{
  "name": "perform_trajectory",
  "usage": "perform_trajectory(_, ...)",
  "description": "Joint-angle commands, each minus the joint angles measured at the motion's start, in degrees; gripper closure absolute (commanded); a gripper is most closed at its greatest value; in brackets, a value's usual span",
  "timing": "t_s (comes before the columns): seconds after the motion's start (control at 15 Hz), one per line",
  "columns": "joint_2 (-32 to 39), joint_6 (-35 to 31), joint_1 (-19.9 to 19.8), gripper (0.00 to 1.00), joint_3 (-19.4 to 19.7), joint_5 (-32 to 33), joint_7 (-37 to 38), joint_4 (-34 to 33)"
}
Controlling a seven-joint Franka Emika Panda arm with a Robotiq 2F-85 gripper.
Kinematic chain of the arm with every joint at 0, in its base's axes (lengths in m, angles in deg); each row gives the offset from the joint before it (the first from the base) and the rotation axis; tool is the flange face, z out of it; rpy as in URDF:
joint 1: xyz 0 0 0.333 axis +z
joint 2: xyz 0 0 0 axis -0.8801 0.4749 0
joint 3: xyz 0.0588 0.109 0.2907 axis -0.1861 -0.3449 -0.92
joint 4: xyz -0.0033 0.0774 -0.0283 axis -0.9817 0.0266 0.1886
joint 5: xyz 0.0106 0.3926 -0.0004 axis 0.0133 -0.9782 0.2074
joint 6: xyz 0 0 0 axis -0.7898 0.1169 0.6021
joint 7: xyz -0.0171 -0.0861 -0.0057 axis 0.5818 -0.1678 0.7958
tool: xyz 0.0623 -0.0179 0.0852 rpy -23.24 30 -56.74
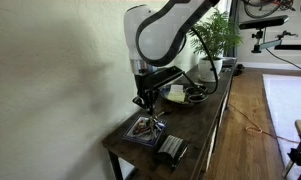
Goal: Put the keys in the blue/white plate
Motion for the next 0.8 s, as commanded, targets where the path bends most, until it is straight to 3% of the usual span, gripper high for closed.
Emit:
perform_trajectory(0.0,2.1,-0.6,-1.8,0.98,0.1,-1.9,-3.6,-2.1)
perform_trajectory(0.27,3.4,-1.1,-3.0,0.97,-0.3,-3.9,-6.4,-3.6)
perform_trajectory(0.33,3.5,-1.0,-3.1,0.92,-0.2,-4.1,-6.7,-3.8)
perform_trajectory(0.4,3.4,-0.9,-3.1,0.72,-0.2,-4.4,-6.9,-3.9)
perform_trajectory(0.73,3.3,-0.6,-3.6,0.42,-0.2,-5.0,-7.3,-3.6)
